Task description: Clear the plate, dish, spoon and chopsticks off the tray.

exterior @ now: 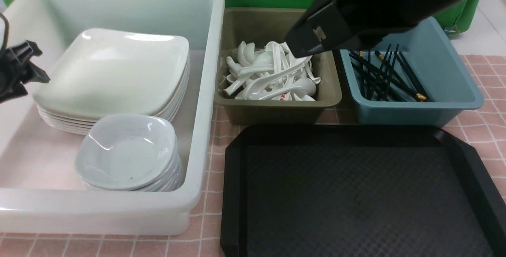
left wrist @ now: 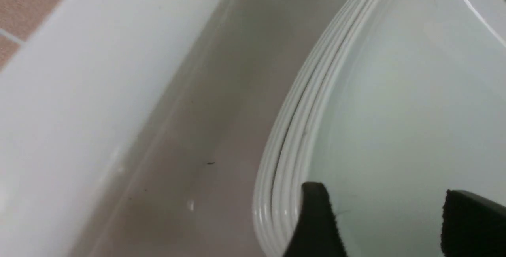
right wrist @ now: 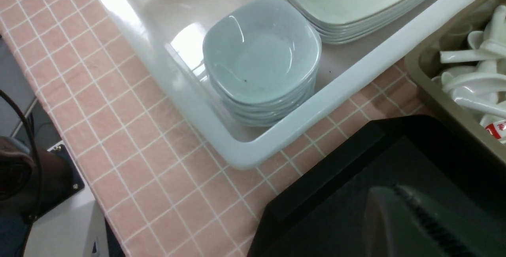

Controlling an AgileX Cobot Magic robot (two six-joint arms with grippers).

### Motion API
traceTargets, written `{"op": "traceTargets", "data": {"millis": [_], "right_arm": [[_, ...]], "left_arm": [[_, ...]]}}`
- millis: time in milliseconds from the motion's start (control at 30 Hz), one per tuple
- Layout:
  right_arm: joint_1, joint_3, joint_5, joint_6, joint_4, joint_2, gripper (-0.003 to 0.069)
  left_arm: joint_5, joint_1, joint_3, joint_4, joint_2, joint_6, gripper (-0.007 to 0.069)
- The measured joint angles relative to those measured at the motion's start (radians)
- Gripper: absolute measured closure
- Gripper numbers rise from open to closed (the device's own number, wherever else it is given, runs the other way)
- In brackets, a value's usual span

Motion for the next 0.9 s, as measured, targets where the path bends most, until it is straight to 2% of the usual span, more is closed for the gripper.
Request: {"op": "traceTargets", "data": {"millis": [33, 67, 100, 200, 300, 400, 433, 467, 533, 600, 633, 667, 733, 800, 900], "right_arm": [[0.0, 0.0, 0.0, 0.0, 0.0, 0.0, 0.0629], [0.0, 0.0, 0.0, 0.004, 0.0, 0.0, 0.0629], [0.0, 0.0, 0.0, 0.01, 0.0, 0.0, 0.0629], [0.0, 0.0, 0.0, 0.045, -0.01, -0.007, 0.0629], [0.0, -0.001, -0.001, 0.09, -0.067, -0.019, 0.0629], [0.0, -0.012, 0.007, 0.215, -0.266, -0.057, 0.0629], [0.0, -0.013, 0.016, 0.254, -0.332, -0.075, 0.0629], [0.0, -0.013, 0.016, 0.261, -0.345, -0.079, 0.0629], [0.0, -0.019, 0.045, 0.324, -0.499, -0.145, 0.0629], [0.0, -0.019, 0.082, 0.348, -0.58, -0.212, 0.0629], [0.0, -0.019, 0.084, 0.348, -0.58, -0.219, 0.0629], [0.0, -0.02, 0.086, 0.358, -0.632, -0.276, 0.0629], [0.0, -0.008, 0.086, 0.366, -0.662, -0.364, 0.0629], [0.0, 0.033, 0.084, 0.367, -0.669, -0.456, 0.0629], [0.0, 0.148, 0.055, 0.373, -0.675, -0.618, 0.0629]], "left_arm": [[0.003, 0.0, -0.003, 0.009, 0.0, -0.01, 0.0195], [0.027, 0.0, -0.016, 0.095, -0.007, -0.057, 0.0144], [0.04, 0.0, -0.024, 0.133, -0.012, -0.083, 0.0124], [0.101, 0.0, -0.064, 0.227, -0.039, -0.135, 0.0096], [0.182, -0.004, -0.121, 0.261, -0.081, -0.149, 0.0144], [0.308, -0.059, -0.202, 0.269, -0.197, -0.074, 0.0424], [0.323, -0.081, -0.212, 0.268, -0.232, -0.048, 0.0491], [0.326, -0.093, -0.217, 0.268, -0.25, -0.036, 0.0517], [0.34, -0.19, -0.23, 0.256, -0.388, 0.022, 0.0605], [0.347, -0.288, -0.234, 0.249, -0.501, 0.041, 0.0625], [0.348, -0.288, -0.234, 0.247, -0.501, 0.041, 0.0625], [0.371, -0.386, -0.236, 0.244, -0.594, 0.05, 0.0632], [0.415, -0.48, -0.236, 0.248, -0.686, 0.052, 0.0635], [0.437, -0.566, -0.219, 0.282, -0.794, 0.018, 0.0637], [0.434, -0.637, -0.156, 0.352, -0.947, -0.061, 0.0637]]}}
